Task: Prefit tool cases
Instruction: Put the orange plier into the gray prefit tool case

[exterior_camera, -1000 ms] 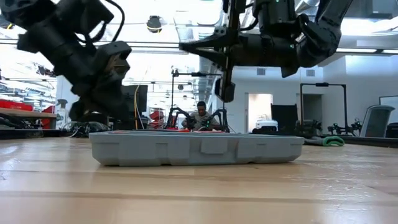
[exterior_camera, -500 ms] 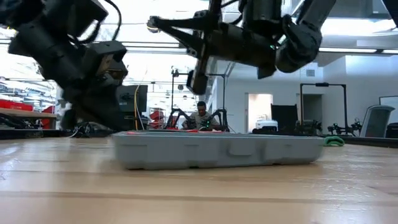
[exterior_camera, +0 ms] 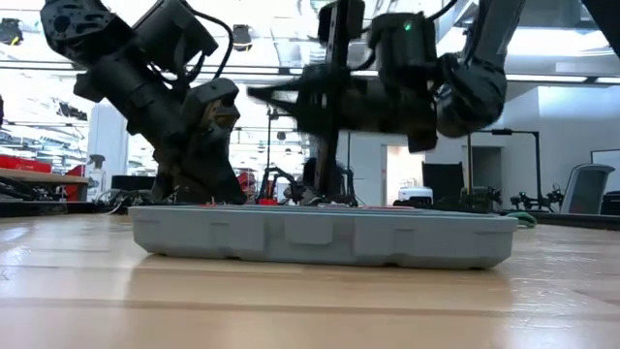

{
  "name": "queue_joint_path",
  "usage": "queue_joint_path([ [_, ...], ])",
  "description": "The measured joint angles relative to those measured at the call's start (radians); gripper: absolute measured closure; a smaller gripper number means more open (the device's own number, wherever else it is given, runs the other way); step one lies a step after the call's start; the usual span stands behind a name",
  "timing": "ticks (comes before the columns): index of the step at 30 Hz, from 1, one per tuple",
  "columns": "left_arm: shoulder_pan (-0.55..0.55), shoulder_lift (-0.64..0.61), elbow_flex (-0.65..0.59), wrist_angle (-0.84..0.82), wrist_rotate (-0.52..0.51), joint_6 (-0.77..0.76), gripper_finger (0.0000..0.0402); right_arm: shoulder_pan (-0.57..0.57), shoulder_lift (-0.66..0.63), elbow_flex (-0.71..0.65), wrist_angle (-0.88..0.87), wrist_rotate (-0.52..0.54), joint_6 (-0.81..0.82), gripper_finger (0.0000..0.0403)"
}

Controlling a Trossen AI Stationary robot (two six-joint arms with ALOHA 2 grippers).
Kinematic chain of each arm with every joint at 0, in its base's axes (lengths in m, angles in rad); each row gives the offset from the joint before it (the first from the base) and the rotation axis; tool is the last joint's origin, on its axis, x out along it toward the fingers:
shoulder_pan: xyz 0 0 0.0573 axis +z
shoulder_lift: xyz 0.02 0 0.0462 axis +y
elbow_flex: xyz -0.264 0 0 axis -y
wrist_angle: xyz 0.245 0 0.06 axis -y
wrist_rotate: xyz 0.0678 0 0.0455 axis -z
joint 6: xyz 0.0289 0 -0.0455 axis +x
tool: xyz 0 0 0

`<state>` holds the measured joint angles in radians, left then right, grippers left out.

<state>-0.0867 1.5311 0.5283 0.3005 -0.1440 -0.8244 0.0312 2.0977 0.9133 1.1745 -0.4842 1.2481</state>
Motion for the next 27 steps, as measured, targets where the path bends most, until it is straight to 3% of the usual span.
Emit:
queue_joint_path([
  [8,0.005,-0.071,0.013,-0.065,0.011,0.039,0.0401,0.032,-0.082,-0.021,-0.045,0.047,-0.060,0.0403],
  [14,0.014,-0.121,0.013,-0.132,0.009,0.059,0.0401,0.045,-0.084,-0.014,-0.367,0.113,-0.142,0.0403],
  [17,0.020,-0.124,0.013,-0.140,0.013,0.069,0.0401,0.020,-0.080,-0.019,-0.301,0.081,-0.154,0.0403],
  [23,0.023,-0.124,0.013,-0.137,0.038,0.084,0.0401,0.013,-0.085,-0.018,0.032,0.102,-0.062,0.0403],
  [25,0.036,-0.124,0.013,-0.133,0.061,0.104,0.0401,0.029,-0.084,-0.019,0.001,0.118,-0.061,0.0403],
  [27,0.052,-0.124,0.013,-0.134,0.088,0.124,0.0401,0.046,-0.083,-0.019,-0.135,0.171,-0.092,0.0403],
])
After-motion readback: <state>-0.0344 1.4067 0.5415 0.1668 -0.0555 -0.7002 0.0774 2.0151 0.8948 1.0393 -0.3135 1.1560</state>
